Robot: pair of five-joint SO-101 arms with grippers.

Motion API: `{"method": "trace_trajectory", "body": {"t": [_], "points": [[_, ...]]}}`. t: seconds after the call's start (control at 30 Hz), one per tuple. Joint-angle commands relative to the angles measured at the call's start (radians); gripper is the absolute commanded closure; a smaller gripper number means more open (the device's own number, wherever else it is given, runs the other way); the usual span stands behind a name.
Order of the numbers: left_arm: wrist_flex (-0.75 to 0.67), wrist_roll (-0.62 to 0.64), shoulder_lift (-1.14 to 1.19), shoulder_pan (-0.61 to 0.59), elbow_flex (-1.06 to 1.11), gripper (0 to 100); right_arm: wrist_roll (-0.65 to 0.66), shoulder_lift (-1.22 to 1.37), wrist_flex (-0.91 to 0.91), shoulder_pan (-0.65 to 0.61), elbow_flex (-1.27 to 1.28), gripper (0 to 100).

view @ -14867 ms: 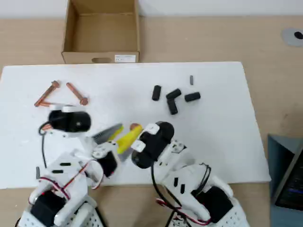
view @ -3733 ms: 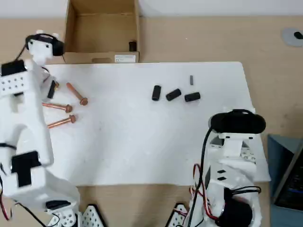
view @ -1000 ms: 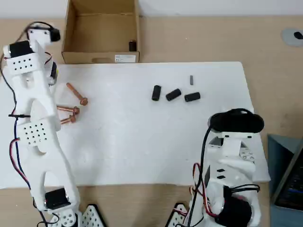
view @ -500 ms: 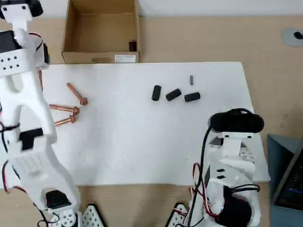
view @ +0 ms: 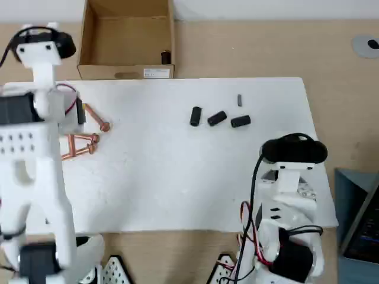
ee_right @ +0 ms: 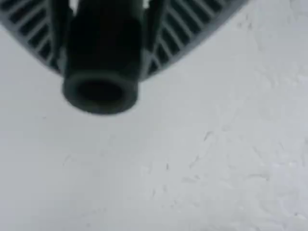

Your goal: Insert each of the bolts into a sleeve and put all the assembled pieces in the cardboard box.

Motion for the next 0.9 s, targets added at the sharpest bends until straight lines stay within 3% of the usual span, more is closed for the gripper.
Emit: {"method": "trace_trajectory", "body": {"t": [0.0, 0.33, 0.67, 0.87], "points": [[-0.1, 0.063, -0.206, 0.057, 0.218, 100, -0.009, -0.007, -0.052, -0.084, 0.008, 98.9], [-0.33, 0.298, -0.725, 0.155, 0.666, 100, -0.009, -0.007, -0.195, -0.369, 0.087, 98.9], [-0.463, 0.408, -1.112, 0.16, 0.908, 100, -0.009, -0.007, -0.361, -0.647, 0.136, 98.9], [-0.491, 0.451, -1.369, 0.293, 1.031, 100, -0.052, -0.007, -0.408, -0.831, 0.16, 98.9]]}}
